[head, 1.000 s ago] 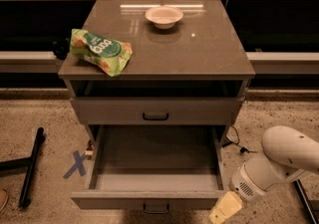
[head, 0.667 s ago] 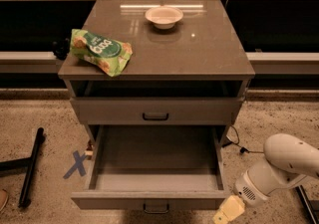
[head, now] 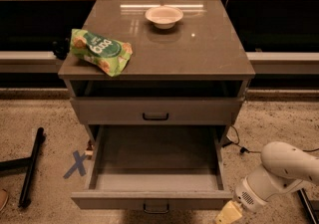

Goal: Close middle drawer

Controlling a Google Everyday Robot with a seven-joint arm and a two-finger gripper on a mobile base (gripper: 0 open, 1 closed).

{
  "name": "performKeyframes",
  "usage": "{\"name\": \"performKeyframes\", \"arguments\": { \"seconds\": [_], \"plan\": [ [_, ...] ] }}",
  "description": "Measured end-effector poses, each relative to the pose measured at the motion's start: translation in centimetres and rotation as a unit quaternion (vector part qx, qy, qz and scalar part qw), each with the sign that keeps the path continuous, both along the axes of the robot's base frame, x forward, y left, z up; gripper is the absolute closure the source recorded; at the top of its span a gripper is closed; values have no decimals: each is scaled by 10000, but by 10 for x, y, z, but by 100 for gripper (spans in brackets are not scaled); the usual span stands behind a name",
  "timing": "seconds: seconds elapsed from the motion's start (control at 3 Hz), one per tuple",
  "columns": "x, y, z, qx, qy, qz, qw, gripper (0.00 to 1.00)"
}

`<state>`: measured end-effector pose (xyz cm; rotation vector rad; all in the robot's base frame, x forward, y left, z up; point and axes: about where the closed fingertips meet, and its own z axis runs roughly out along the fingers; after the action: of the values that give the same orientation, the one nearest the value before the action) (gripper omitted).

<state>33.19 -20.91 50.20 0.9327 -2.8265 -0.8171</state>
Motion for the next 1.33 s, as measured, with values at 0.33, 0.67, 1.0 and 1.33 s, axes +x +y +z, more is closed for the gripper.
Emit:
{"name": "performKeyframes", "arguments": {
  "seconds": [0.33, 0.67, 1.0, 1.33],
  "plan": [
    [-2, 0, -30, -242, 160, -6, 9996, 59],
    [4, 1, -63, -507, 179, -84, 9985, 82],
    [22, 0, -92, -619, -36, -443, 9971, 100],
    [40, 4, -102, -484, -274, -744, 9957, 100]
  ]
}}
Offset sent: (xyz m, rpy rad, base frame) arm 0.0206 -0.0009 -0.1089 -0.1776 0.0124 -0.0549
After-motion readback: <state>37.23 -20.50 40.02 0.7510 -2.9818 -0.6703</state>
